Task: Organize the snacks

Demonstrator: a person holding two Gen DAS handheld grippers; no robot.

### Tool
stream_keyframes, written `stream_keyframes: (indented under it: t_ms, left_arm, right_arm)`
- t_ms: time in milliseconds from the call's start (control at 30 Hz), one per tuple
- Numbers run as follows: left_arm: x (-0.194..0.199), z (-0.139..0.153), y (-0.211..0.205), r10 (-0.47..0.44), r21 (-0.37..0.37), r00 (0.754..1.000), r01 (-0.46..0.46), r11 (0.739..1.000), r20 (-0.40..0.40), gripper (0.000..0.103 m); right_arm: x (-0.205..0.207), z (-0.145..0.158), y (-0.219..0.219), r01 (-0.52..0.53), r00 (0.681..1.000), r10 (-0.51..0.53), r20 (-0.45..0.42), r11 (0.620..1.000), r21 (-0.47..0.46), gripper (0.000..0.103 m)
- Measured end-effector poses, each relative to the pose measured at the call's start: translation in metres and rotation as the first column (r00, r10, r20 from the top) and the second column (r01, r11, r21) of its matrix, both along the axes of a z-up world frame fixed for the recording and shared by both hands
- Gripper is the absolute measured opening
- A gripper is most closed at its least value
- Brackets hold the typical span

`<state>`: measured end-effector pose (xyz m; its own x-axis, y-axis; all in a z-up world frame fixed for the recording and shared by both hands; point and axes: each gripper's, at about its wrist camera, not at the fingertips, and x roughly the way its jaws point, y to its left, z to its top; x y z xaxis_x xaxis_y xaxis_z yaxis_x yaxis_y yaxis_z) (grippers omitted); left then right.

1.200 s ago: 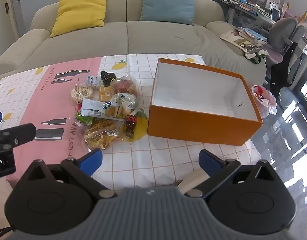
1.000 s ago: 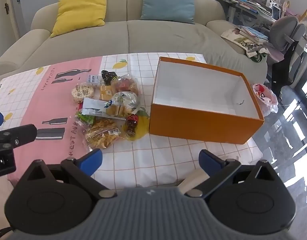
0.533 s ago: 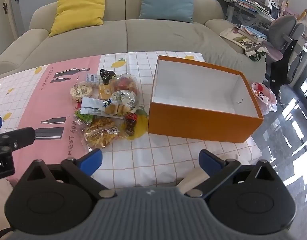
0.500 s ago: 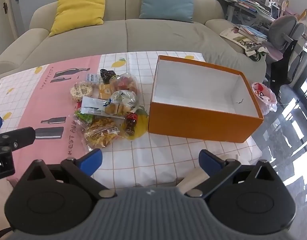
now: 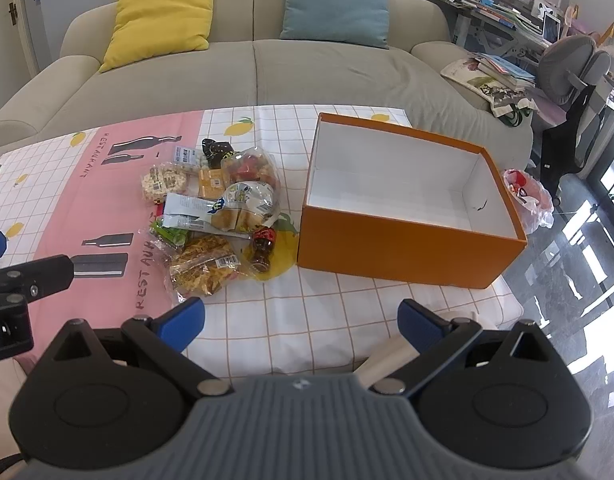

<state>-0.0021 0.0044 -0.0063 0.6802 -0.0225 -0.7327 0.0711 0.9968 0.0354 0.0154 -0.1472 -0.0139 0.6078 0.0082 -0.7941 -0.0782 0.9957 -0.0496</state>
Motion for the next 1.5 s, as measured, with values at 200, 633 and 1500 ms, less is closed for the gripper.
stream_keyframes:
  t_ms: [200, 633, 1500]
  left_arm:
    - [-0.0001, -0.0003, 0.0003, 0.001, -0.001, 1.0, -0.001, 1.0, 0.0, 0.09]
    - [0.0004, 0.0004, 0.0011, -0.001, -0.002, 1.0, 0.001, 1.0, -0.001, 0.09]
    - [0.0005, 0.0003, 0.0023, -0.001, -0.003, 1.0, 0.001, 1.0, 0.0, 0.09]
  right_arm:
    - [-0.0002, -0.0006, -0.0003, 0.004, 1.0, -0.004, 0.001, 1.0, 0.0, 0.1]
    - [-0.0002, 0.0, -0.0007, 0.006, 1.0, -0.006, 0.0, 1.0, 0.0, 0.1]
    - [0.0, -0.0024, -0.0009, 0.008, 1.0, -0.008, -0.003, 1.0, 0.0, 0.1]
